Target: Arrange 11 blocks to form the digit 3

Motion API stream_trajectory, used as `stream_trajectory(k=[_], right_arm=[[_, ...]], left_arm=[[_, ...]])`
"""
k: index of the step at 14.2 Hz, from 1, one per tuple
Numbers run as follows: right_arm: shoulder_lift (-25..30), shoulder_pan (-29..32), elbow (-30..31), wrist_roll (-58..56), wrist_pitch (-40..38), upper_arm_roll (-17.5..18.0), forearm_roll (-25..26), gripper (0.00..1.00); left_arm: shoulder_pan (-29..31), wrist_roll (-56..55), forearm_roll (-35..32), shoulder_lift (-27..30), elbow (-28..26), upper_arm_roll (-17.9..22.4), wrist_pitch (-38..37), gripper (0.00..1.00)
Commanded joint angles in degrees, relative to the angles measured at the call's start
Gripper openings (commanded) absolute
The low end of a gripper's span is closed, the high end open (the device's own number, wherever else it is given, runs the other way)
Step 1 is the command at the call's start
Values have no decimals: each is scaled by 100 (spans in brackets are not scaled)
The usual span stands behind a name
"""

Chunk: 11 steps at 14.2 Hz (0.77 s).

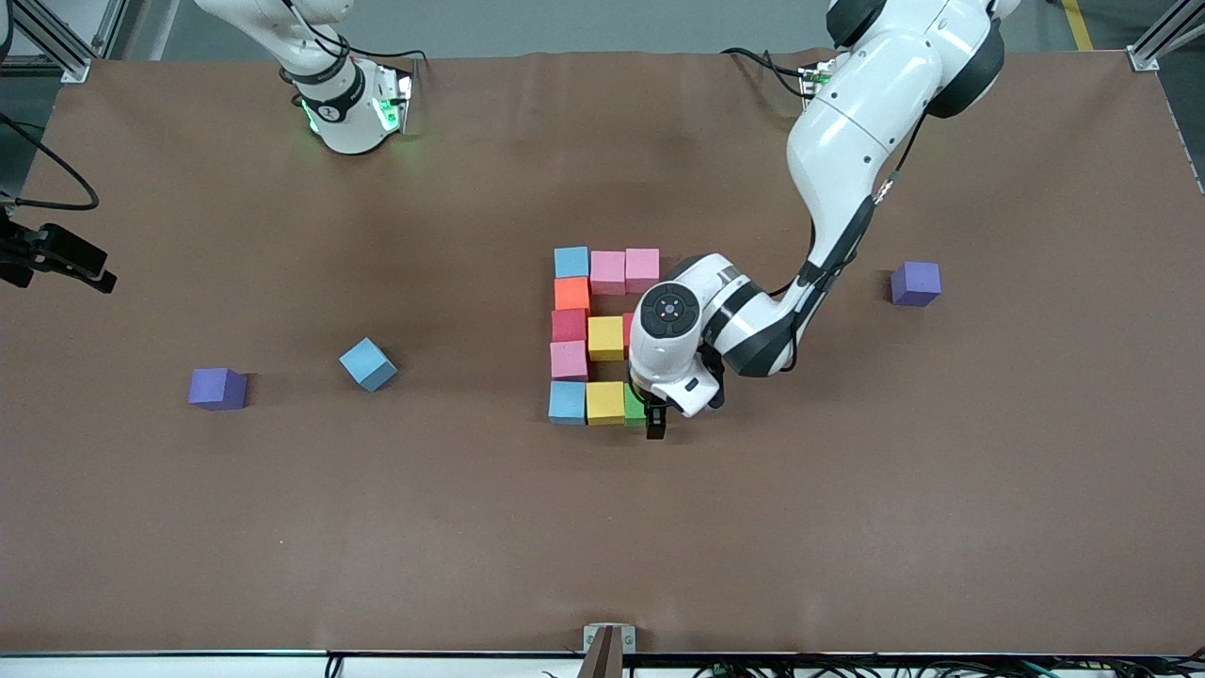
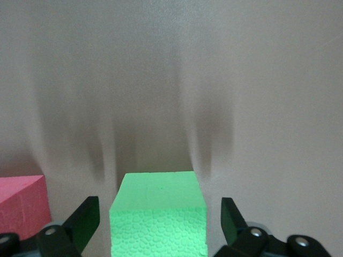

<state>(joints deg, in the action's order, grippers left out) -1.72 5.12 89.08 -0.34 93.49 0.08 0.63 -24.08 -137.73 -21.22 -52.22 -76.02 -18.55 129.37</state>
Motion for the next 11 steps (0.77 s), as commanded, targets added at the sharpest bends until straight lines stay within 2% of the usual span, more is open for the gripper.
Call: stream_trajectory(k=[1, 5, 8, 11], right_arm=[[111, 33, 66, -27, -42, 19, -63, 100], [111, 15, 66, -27, -42, 19, -63, 100], [111, 24, 66, -45, -33, 19, -46, 100], [111, -11, 66, -36, -24, 36, -46, 100]], left_arm=[[-9, 377, 92, 299, 114, -9, -490, 100], [61, 1394, 355, 1142, 79, -61, -1104, 100], [481, 2975, 811, 1836, 61, -70, -1887, 100], [1105, 4951, 953, 2575, -35, -70, -2739, 100]])
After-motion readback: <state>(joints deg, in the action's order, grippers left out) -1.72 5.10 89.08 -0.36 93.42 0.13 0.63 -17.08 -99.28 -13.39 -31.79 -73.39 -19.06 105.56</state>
